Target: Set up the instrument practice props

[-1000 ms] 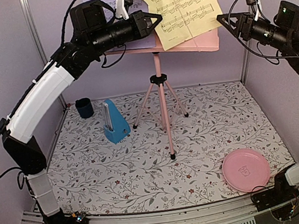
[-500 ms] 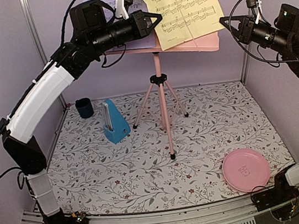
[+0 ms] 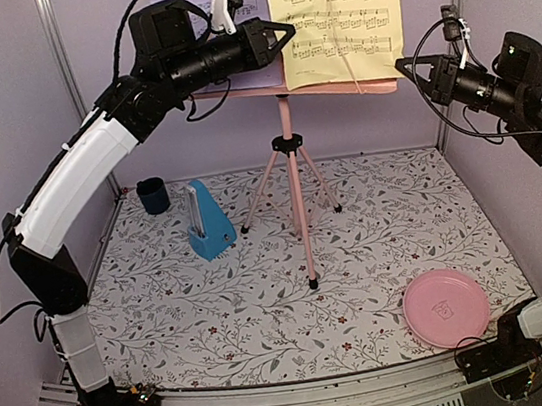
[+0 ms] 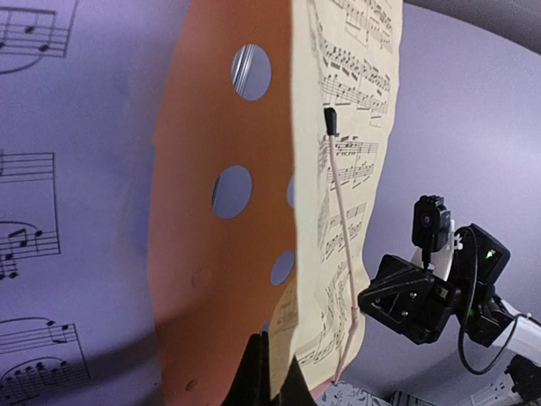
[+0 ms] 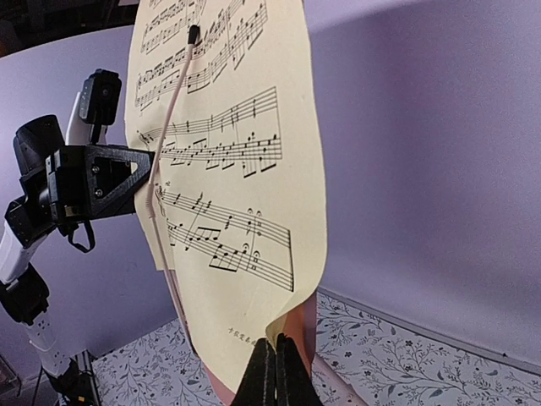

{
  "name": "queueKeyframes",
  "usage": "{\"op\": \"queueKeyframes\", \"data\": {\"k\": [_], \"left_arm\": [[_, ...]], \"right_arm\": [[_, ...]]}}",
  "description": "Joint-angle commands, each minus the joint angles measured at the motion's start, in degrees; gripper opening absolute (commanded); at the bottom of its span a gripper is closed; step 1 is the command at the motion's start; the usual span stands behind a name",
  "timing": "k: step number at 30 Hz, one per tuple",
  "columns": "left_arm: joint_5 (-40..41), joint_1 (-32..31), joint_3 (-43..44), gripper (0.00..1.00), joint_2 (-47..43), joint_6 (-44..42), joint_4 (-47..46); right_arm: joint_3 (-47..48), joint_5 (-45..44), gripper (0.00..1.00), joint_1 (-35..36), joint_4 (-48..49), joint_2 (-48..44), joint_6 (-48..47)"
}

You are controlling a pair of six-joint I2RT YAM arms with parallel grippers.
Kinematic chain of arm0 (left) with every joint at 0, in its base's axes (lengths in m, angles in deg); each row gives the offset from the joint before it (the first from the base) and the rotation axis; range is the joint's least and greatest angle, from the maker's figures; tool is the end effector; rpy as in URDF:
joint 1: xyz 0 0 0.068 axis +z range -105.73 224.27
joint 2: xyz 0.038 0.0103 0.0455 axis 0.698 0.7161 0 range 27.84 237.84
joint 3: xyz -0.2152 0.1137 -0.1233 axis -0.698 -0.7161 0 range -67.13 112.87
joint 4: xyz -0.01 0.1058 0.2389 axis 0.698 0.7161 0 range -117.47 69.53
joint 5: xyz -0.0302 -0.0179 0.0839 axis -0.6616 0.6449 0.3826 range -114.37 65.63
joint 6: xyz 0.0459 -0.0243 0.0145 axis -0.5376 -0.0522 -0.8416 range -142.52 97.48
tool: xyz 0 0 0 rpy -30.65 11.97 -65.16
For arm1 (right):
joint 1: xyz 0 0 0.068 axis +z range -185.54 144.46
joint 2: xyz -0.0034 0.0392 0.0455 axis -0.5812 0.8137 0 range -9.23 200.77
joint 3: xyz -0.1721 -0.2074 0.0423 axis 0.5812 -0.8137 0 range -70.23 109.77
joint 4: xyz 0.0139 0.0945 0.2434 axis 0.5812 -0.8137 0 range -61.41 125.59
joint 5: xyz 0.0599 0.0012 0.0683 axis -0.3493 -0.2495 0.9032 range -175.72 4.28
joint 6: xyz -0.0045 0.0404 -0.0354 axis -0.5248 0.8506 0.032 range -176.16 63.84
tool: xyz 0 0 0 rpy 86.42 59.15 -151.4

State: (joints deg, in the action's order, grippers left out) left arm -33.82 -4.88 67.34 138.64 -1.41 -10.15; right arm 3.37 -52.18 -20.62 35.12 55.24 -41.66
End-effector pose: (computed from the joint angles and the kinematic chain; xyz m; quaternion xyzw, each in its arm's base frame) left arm 0.2719 -0.3235 0.5258 0.2205 0.6299 -0.4723 0.5758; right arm 0.2278 0.0811 0.4655 -0.2212 0.6231 0.3663 0.6547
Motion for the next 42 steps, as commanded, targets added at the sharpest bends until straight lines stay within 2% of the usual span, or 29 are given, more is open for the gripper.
{"op": "queueKeyframes", "data": {"k": [1,6,10,15,21,32,37,39,42], "left_arm": [[1.5,-0.4,2.5,0.00,1.0,-1.5,-1.3],[2.3,-0.4,3.1,0.00,1.3,-2.1,-1.1],[2.3,-0.1,3.2,0.12,1.2,-2.3,-0.9],[1.5,-0.1,2.3,0.18,0.5,-2.1,0.0],[1.1,-0.1,-4.8,0.26,-3.1,-0.9,-1.6],[1.1,-0.4,-13.0,0.29,-7.5,0.3,-3.9],[1.0,-0.5,-16.9,0.26,-9.4,0.8,-6.1],[0.8,-0.5,-16.9,0.21,-9.5,0.8,-6.4],[0.9,-0.4,-16.1,0.06,-8.8,0.8,-6.5]], "right_arm": [[-2.0,1.8,0.00,-0.2,3.1,-1.6,2.3],[-3.5,2.5,0.00,-0.2,4.7,-2.1,3.4],[-3.8,2.4,0.00,0.0,5.0,-2.3,3.8],[-3.8,2.1,0.00,0.6,5.6,-2.0,3.8],[-5.6,0.5,0.00,1.0,6.1,-2.7,3.4],[-6.6,-0.3,0.00,1.3,6.4,-3.3,3.3],[-6.8,-0.6,0.00,1.3,6.9,-3.3,3.3],[-6.8,-0.7,0.00,1.3,7.1,-3.2,3.4],[-7.0,-0.7,0.00,1.4,7.5,-3.2,3.4]]}}
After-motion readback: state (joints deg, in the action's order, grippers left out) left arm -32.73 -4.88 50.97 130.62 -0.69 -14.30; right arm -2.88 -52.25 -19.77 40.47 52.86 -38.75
